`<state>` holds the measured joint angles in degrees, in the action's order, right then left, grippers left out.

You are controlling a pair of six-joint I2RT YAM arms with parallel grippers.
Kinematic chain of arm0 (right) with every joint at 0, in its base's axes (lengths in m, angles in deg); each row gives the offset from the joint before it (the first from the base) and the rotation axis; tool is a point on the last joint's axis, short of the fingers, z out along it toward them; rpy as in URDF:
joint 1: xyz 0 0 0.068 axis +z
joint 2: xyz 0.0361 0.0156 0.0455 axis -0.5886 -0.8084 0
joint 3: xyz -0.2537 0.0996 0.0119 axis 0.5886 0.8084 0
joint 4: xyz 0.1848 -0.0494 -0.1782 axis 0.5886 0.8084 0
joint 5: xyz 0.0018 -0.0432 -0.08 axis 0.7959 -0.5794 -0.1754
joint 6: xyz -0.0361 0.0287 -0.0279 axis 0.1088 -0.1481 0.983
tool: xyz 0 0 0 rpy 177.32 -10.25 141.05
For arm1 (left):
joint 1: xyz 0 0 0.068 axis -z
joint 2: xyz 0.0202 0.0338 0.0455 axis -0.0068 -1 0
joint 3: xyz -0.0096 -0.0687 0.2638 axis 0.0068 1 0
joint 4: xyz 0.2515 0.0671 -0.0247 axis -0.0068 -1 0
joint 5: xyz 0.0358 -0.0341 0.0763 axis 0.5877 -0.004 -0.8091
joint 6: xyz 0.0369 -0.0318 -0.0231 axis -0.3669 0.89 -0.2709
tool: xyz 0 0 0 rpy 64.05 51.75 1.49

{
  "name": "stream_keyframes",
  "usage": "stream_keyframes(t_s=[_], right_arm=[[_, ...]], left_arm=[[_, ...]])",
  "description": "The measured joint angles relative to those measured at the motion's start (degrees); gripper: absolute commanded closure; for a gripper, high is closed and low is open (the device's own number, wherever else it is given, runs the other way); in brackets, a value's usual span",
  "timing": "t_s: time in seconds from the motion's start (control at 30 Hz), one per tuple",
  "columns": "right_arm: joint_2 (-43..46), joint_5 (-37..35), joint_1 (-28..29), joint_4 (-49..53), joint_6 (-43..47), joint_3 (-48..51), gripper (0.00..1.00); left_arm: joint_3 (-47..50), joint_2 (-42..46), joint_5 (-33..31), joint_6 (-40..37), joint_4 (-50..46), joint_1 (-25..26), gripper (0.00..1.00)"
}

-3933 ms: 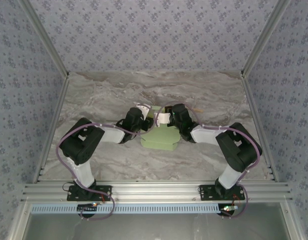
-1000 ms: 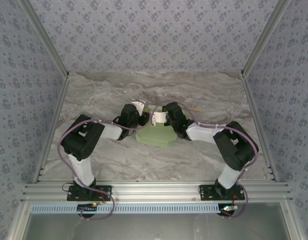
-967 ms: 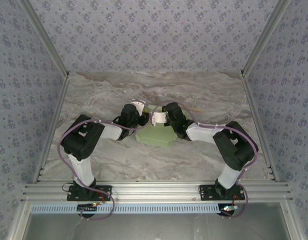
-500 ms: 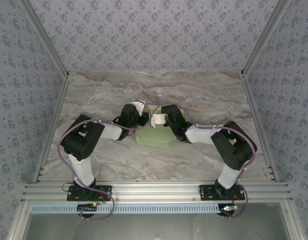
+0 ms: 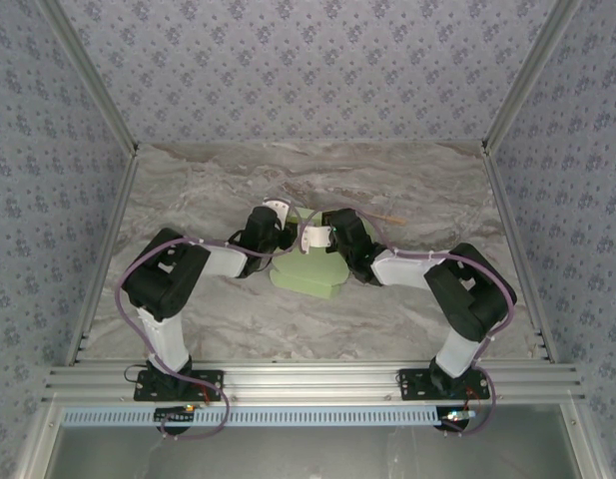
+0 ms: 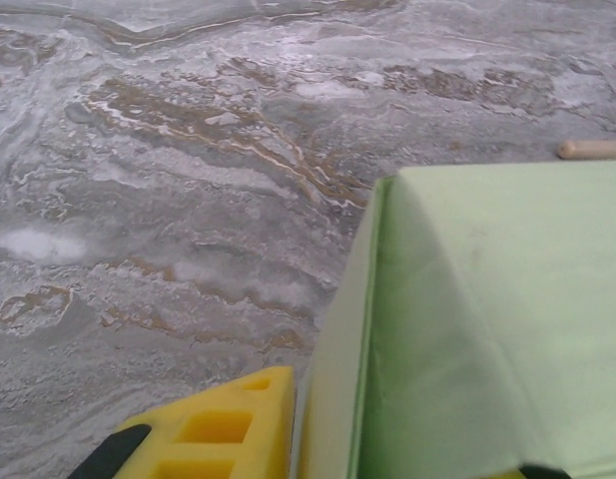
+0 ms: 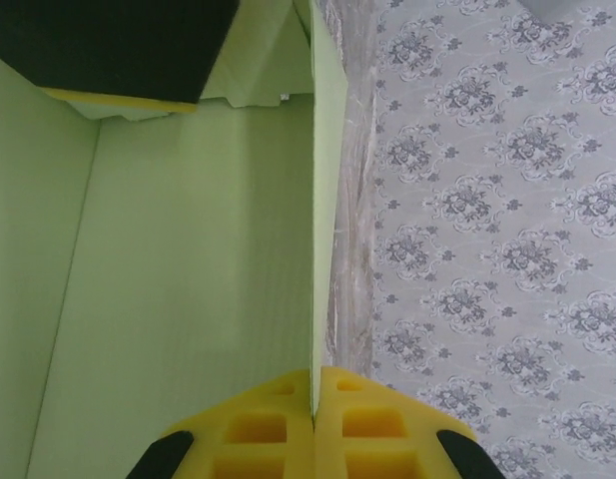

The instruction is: Fold the paper box

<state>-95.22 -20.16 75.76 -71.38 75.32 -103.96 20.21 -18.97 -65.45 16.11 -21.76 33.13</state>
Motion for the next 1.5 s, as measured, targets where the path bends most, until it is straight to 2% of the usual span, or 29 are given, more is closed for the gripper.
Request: stream_keyframes(t_s=[0.2, 0.43, 0.6, 0.97, 1.3, 1.5], right_arm=[[0.02, -0.17, 0.09, 1.53, -1.84, -0.61, 1.0], [-0.35, -0.48, 0.2, 1.68, -2.4, -1.01, 1.0], [-1.14, -0.85, -0.11, 0.42, -2.36, -1.09, 1.0], [-1.27, 1.97, -1.7, 0.74, -2.4, -1.22, 1.0], [-1.27, 2.51, -2.08, 2.75, -2.43, -1.53, 1.0], [-1.27, 2.64, -2.12, 3.76, -2.38, -1.53, 1.0]], left_arm=[[-2.21, -0.07, -4.68, 2.21, -3.98, 1.46, 0.85], [-2.43, -0.04, -5.27, 3.28, -4.28, 1.77, 0.87], [-2.51, -0.04, -3.74, 3.54, -4.0, 1.09, 0.81], [-0.13, -0.04, 5.99, 0.92, 0.31, -2.45, 0.61], [1.42, 0.61, 8.31, -2.16, 1.14, -3.15, 0.52], [2.67, 1.53, 9.81, -3.54, 1.14, -3.23, 0.49]])
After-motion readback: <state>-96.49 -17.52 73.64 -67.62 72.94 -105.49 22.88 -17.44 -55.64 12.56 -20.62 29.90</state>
